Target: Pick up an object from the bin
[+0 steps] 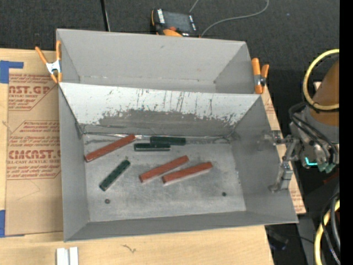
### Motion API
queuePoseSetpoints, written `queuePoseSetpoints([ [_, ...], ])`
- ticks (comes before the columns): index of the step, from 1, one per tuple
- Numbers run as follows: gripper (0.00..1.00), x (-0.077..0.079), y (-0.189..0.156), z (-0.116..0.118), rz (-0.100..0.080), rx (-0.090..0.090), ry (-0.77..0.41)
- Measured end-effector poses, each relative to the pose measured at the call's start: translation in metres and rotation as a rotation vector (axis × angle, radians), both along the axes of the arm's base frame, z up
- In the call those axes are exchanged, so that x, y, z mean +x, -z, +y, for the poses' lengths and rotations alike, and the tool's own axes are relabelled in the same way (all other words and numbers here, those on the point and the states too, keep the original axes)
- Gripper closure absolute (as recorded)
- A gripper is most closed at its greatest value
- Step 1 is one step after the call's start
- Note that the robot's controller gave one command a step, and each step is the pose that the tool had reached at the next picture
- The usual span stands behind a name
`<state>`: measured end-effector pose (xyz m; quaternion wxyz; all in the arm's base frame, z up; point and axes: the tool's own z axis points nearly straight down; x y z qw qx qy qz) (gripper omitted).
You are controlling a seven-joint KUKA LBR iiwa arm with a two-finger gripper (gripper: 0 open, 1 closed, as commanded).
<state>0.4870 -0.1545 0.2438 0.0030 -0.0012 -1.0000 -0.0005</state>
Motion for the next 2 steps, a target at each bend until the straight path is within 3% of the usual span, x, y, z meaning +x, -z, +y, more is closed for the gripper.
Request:
queuePoseSetpoints([
  [1, 0.0, 0.027, 0.17, 0.066, 0.0, 0.002, 0.096],
  [2, 0.0, 0.088, 0.174, 0.11, -0.012, 0.002, 0.051],
])
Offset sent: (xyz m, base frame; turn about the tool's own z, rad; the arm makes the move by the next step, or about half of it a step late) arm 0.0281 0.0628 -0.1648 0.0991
